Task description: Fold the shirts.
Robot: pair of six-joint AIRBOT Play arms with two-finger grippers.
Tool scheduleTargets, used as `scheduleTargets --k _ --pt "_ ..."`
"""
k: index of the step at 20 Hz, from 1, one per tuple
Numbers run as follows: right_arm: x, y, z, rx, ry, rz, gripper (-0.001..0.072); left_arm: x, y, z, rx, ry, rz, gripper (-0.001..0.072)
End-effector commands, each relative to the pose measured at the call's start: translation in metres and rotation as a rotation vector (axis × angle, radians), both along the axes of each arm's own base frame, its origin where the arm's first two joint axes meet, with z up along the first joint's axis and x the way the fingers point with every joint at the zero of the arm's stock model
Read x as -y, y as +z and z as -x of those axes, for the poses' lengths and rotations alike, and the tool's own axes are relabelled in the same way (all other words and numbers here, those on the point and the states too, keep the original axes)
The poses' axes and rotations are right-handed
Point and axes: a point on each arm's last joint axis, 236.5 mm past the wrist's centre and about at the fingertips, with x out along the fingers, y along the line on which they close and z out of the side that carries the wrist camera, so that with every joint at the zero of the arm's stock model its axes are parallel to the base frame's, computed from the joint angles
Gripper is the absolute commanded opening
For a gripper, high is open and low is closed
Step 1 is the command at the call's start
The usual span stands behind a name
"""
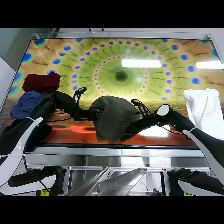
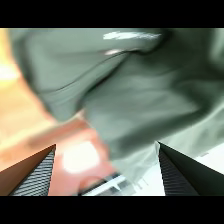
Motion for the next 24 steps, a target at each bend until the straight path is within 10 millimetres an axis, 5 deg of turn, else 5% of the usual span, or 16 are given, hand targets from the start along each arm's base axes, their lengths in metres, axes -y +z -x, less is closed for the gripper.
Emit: scheduleTargets --k 1,6,11,16,18,21,24 --pt "-0.002 0.011 -0.011 0.039 -0.003 -0.020 0.0026 -0.033 -0.003 -0.004 -0.007 0.092 -0.012 0.0705" --pt "0.001 0.019 -0.012 0.039 -0.002 -0.031 0.0027 -0.025 -0.028 -0.021 0.081 0.244 0.039 0.0704" --pt "0.000 0.032 -0.008 0.060 0.013 -0.048 0.0027 0.010 -0.035 -0.047 0.168 0.206 0.042 0.0700" --pt "0.000 0.056 -0.001 0.100 0.039 -0.074 0.0027 0.025 -0.028 -0.069 0.208 0.145 0.033 0.0071" --pt "0.003 0.070 -0.001 0.131 0.038 -0.087 0.0026 0.020 -0.020 -0.070 0.218 0.110 0.012 0.0023" --pt "0.018 0.107 -0.019 0.239 -0.028 -0.119 0.0026 0.020 0.025 -0.075 0.279 0.103 0.051 0.0023" --pt "0.030 0.201 -0.045 0.472 -0.093 -0.206 0.0026 0.033 0.137 -0.082 0.482 0.059 0.142 0.0023"
